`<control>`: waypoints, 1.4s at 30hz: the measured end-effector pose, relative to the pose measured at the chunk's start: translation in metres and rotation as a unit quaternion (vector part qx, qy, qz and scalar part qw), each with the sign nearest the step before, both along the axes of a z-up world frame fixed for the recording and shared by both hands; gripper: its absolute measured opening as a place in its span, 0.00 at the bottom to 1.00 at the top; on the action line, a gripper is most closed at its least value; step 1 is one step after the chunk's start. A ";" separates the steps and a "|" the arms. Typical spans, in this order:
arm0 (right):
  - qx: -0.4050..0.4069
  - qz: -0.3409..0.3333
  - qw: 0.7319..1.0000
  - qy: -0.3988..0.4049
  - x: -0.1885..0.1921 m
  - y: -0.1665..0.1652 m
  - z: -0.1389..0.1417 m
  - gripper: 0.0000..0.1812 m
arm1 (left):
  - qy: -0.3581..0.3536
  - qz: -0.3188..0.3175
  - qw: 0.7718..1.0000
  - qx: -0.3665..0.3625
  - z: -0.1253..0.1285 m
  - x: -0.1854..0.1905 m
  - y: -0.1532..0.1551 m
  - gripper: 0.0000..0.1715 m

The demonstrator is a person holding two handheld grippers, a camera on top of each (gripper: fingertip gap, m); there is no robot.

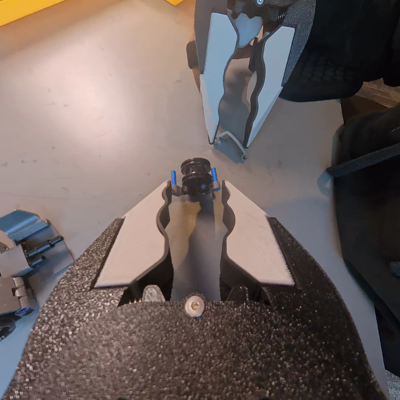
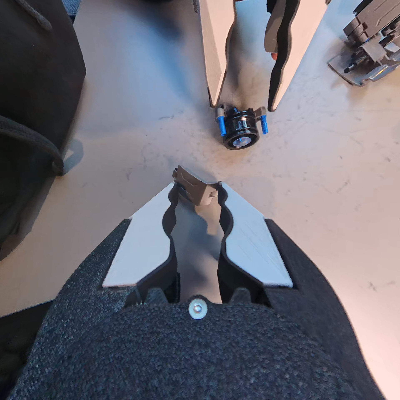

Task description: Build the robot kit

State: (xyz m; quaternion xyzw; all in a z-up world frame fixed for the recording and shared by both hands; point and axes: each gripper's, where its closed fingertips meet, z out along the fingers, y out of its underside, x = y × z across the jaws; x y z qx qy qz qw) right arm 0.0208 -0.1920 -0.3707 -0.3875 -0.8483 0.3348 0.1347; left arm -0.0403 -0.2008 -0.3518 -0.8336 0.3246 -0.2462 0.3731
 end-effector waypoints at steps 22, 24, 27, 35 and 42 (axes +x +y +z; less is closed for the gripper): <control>-0.066 -0.025 0.988 0.134 -0.027 -0.010 0.055 0.08 | -0.077 -0.037 0.996 0.010 0.022 0.043 -0.010 0.06; -0.078 -0.032 0.985 0.149 -0.031 -0.009 0.061 0.08 | -0.080 -0.038 0.996 0.025 0.026 0.043 -0.009 0.02; -0.100 -0.046 0.979 0.171 -0.035 -0.007 0.071 0.09 | -0.096 -0.033 0.994 0.043 0.036 0.041 -0.008 0.01; -0.092 -0.098 0.934 0.330 -0.049 0.012 0.117 0.21 | -0.369 0.048 0.928 0.006 0.086 0.009 0.011 0.00; -0.035 -0.125 0.910 0.393 -0.066 0.006 0.120 0.31 | -0.541 0.053 0.837 -0.068 0.100 0.002 0.016 0.00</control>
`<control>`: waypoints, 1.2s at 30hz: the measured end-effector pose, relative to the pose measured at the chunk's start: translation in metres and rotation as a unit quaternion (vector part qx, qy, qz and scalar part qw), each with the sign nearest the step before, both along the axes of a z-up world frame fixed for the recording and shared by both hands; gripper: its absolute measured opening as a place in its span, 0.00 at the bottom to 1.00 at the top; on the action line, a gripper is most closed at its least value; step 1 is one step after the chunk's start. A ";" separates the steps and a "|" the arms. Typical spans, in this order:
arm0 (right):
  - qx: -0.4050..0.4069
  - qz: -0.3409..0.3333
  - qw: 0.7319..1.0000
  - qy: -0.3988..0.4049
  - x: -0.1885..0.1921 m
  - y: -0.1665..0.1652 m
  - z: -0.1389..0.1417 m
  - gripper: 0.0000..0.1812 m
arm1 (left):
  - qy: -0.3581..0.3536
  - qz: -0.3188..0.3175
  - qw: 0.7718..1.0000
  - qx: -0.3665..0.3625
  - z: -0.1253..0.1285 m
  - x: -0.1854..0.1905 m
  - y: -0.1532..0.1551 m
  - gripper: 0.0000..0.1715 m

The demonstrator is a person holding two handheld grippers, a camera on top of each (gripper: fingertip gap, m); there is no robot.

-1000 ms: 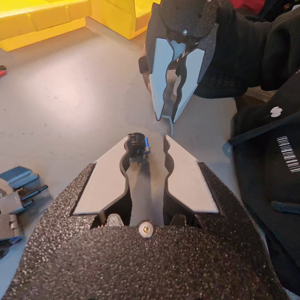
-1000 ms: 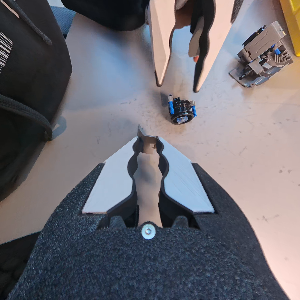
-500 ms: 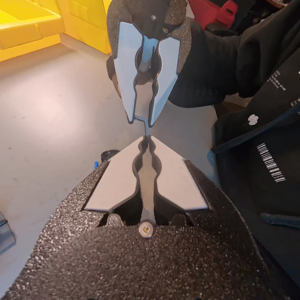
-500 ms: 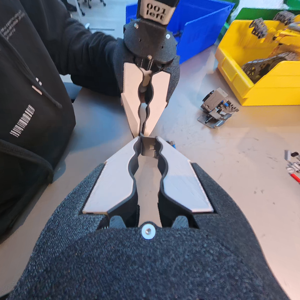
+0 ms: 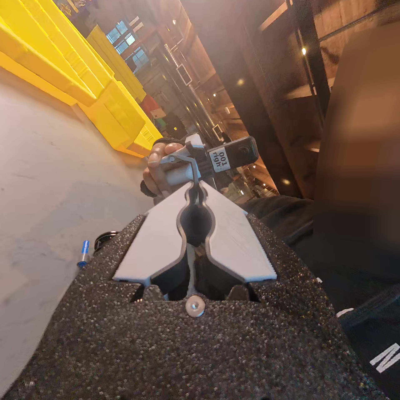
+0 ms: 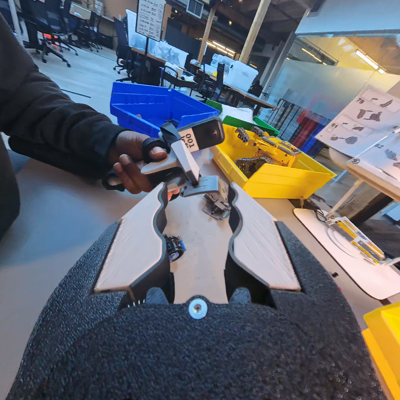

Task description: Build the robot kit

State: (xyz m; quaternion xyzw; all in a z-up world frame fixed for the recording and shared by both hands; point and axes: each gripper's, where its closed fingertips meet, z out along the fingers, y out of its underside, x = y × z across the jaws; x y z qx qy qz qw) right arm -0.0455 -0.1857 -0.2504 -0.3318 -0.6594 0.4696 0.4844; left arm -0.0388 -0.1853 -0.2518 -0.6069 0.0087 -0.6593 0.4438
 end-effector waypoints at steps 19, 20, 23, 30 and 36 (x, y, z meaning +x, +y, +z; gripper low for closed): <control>-0.081 0.014 0.994 -0.065 -0.002 0.005 -0.013 0.26 | 0.050 -0.013 0.999 0.007 -0.006 0.005 -0.003 0.07; -0.086 0.009 0.994 -0.069 -0.001 0.010 -0.014 0.26 | 0.091 -0.003 0.996 0.017 -0.009 0.002 -0.003 0.09; -0.083 -0.014 0.992 -0.099 0.002 0.028 -0.023 0.26 | 0.258 0.023 0.965 0.040 -0.030 -0.007 -0.002 0.16; -0.010 -0.020 0.938 -0.347 0.036 0.043 -0.108 0.26 | 0.553 0.002 0.831 0.069 -0.090 0.006 -0.008 0.20; 0.007 -0.016 0.917 -0.398 0.044 0.036 -0.124 0.26 | 0.642 -0.002 0.763 0.074 -0.114 0.007 -0.002 0.24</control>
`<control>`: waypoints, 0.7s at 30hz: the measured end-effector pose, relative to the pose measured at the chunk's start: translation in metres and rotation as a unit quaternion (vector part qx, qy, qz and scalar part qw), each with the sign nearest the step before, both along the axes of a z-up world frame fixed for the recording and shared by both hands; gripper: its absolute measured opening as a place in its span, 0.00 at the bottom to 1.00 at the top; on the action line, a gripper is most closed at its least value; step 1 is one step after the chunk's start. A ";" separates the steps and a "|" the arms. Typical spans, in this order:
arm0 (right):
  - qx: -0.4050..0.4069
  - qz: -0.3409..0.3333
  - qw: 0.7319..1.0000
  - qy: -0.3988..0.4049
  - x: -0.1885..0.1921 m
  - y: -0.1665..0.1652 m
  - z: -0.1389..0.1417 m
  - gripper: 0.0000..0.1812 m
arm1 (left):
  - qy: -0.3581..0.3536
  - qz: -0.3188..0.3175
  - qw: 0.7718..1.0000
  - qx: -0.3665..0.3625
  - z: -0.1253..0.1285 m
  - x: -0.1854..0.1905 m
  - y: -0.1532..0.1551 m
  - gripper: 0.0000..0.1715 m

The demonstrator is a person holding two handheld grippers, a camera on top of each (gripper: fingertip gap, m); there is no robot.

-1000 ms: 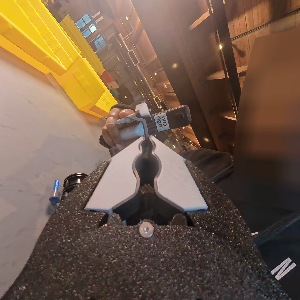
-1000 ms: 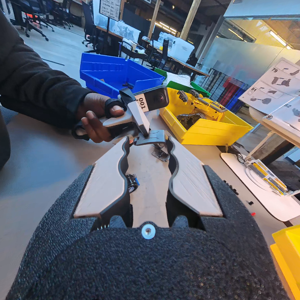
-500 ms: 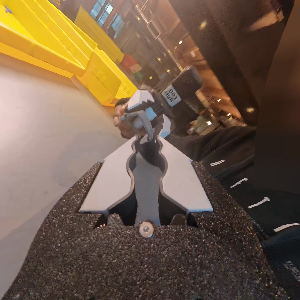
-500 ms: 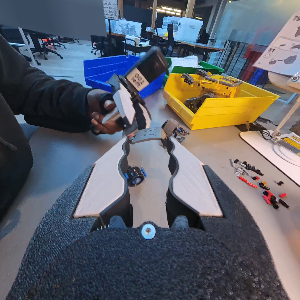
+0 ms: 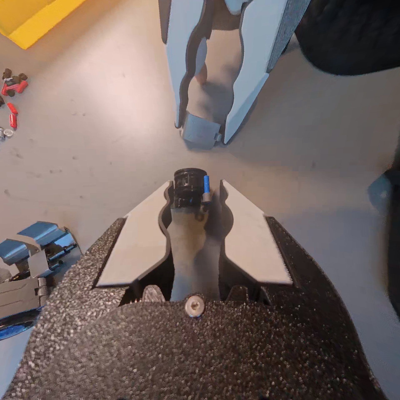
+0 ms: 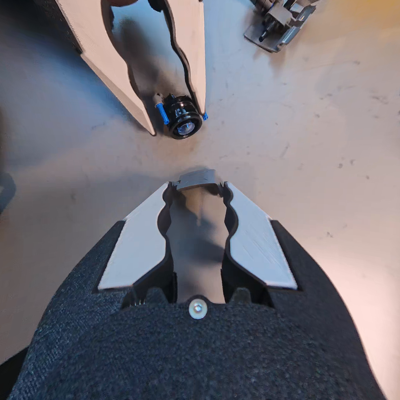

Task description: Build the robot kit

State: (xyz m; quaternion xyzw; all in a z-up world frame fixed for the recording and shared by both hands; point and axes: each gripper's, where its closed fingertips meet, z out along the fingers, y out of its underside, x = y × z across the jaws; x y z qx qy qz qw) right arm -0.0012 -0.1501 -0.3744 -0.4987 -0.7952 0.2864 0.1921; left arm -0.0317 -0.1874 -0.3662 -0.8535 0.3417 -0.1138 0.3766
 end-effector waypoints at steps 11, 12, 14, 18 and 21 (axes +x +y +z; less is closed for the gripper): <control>0.015 0.060 0.995 0.082 -0.004 -0.016 0.027 0.33 | -0.137 -0.024 0.990 -0.002 0.019 0.002 -0.004 0.17; 0.013 0.075 0.992 0.104 -0.008 -0.024 0.033 0.33 | -0.151 -0.026 0.988 0.000 0.023 0.004 -0.004 0.17; 0.014 0.094 0.986 0.139 -0.016 -0.039 0.038 0.32 | -0.182 -0.036 0.983 0.013 0.034 0.008 -0.004 0.17; -0.023 0.098 0.977 0.189 -0.029 -0.054 0.048 0.29 | -0.262 -0.069 0.960 0.068 0.066 0.019 -0.009 0.17; -0.070 0.086 0.969 0.220 -0.033 -0.056 0.065 0.18 | -0.291 -0.086 0.948 0.101 0.081 0.022 -0.012 0.17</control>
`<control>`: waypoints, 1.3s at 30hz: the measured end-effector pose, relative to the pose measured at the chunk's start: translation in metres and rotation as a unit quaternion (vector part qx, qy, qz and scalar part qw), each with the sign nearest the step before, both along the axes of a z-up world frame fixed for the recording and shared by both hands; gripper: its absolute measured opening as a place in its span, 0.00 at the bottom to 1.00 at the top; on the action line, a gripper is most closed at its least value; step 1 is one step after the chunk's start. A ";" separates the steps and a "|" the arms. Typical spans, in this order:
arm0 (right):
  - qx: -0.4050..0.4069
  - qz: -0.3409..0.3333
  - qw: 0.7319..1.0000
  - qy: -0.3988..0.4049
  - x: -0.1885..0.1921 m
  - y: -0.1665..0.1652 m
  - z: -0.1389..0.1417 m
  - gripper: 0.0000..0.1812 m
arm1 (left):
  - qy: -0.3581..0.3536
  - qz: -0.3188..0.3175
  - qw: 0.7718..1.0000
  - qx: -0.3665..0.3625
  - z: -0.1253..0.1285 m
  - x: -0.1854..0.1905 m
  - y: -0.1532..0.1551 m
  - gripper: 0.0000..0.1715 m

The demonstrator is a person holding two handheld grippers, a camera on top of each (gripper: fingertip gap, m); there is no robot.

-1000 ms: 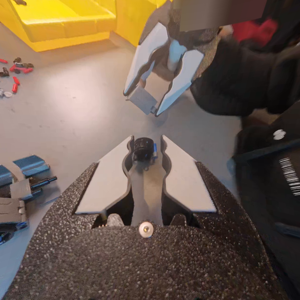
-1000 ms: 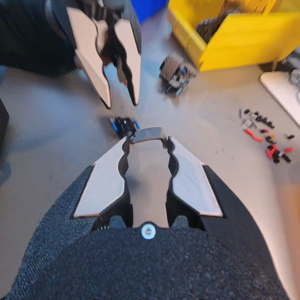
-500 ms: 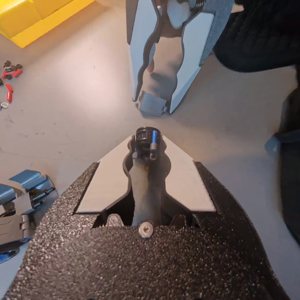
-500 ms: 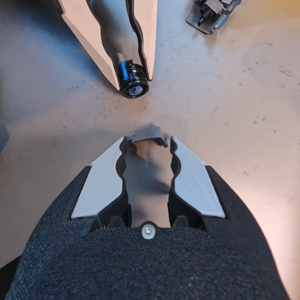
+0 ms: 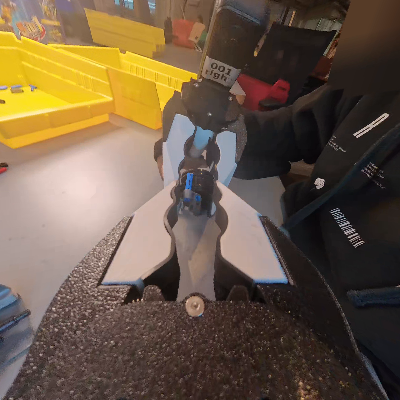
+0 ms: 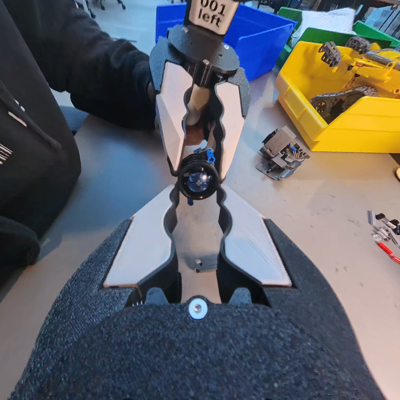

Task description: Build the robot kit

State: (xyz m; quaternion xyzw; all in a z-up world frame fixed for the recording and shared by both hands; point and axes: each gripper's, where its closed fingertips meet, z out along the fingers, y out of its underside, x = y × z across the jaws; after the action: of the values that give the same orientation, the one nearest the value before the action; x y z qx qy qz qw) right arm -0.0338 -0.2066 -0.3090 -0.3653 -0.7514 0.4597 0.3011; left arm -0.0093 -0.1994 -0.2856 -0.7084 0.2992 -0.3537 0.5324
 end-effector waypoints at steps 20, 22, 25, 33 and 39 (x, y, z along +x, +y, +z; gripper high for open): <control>0.179 0.115 0.956 -0.201 0.009 0.022 -0.058 0.11 | 0.244 -0.042 0.962 -0.118 -0.083 -0.009 -0.023 0.14; 0.173 0.105 0.958 -0.203 0.010 0.028 -0.055 0.11 | 0.242 -0.041 0.962 -0.121 -0.083 -0.008 -0.023 0.12; 0.153 0.102 0.963 -0.200 0.016 0.029 -0.048 0.13 | 0.239 -0.045 0.962 -0.121 -0.083 -0.004 -0.024 0.10; 0.119 0.100 0.969 -0.190 0.026 0.016 -0.045 0.18 | 0.229 -0.050 0.964 -0.123 -0.081 -0.002 -0.025 0.10; 0.112 0.113 0.969 -0.188 0.021 0.002 -0.044 0.16 | 0.243 -0.055 0.959 -0.136 -0.089 -0.003 -0.027 0.10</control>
State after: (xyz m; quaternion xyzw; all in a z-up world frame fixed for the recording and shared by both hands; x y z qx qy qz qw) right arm -0.0130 -0.2051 -0.3529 -0.3223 -0.8774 0.3268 0.1398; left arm -0.0126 -0.2266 -0.3748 -0.8215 0.4070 -0.2368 0.3217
